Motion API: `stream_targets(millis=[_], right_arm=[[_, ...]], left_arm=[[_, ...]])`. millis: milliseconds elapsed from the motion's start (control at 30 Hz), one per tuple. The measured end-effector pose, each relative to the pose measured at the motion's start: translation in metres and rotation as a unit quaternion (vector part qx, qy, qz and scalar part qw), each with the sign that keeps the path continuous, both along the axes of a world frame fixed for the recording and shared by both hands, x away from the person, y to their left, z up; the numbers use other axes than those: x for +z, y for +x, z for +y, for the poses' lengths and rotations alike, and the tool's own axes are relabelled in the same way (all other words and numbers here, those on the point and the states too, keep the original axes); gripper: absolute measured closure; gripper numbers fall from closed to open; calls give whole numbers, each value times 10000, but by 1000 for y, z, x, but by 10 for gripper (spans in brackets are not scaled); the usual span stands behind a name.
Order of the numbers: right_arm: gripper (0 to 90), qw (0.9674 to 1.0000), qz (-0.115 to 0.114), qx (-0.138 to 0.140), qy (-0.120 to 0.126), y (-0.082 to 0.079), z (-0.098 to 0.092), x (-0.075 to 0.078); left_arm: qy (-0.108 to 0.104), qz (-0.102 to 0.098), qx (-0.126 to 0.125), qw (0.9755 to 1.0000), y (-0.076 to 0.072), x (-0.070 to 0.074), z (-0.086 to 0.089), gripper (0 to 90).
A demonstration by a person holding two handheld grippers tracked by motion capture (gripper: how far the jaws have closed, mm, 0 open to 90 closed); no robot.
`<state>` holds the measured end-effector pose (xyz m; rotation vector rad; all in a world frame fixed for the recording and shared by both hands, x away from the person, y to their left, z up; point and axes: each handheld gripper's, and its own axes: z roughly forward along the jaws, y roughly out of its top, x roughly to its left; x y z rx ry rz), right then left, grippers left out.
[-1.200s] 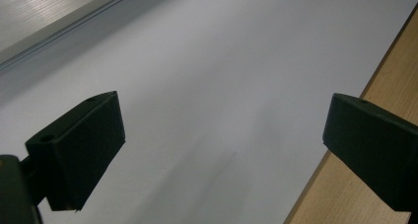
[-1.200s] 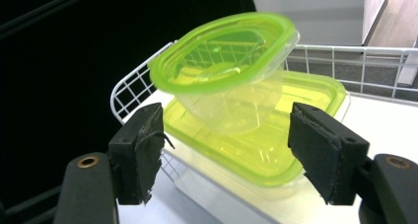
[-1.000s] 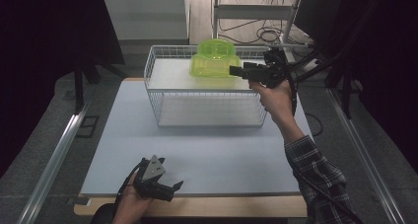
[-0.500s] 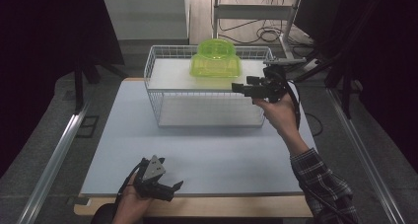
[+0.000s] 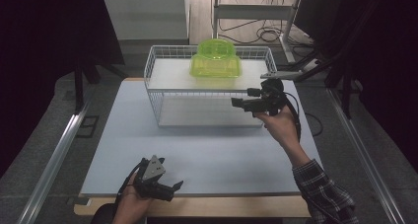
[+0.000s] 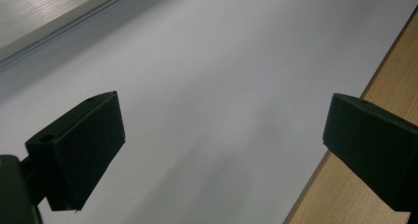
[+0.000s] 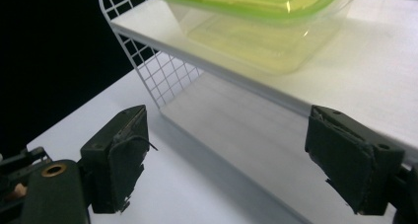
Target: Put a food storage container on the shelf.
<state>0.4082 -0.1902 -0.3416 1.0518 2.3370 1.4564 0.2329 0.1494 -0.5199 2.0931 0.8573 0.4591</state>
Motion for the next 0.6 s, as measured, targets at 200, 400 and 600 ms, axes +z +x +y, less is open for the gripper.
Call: stream_targets(millis=[200,400,600], right_arm=[[146,9999,20,56,-93,-7,-2,-9],[116,9998,42,10,-177,-15,-7,-21],[86,9997,61,43,-252,-25,-12,-38]], left_arm=[[30,6,-2,10000,0,0,0,21],[16,6,9,10000,0,0,-1,21],[56,7,-2,10000,0,-1,-1,21]])
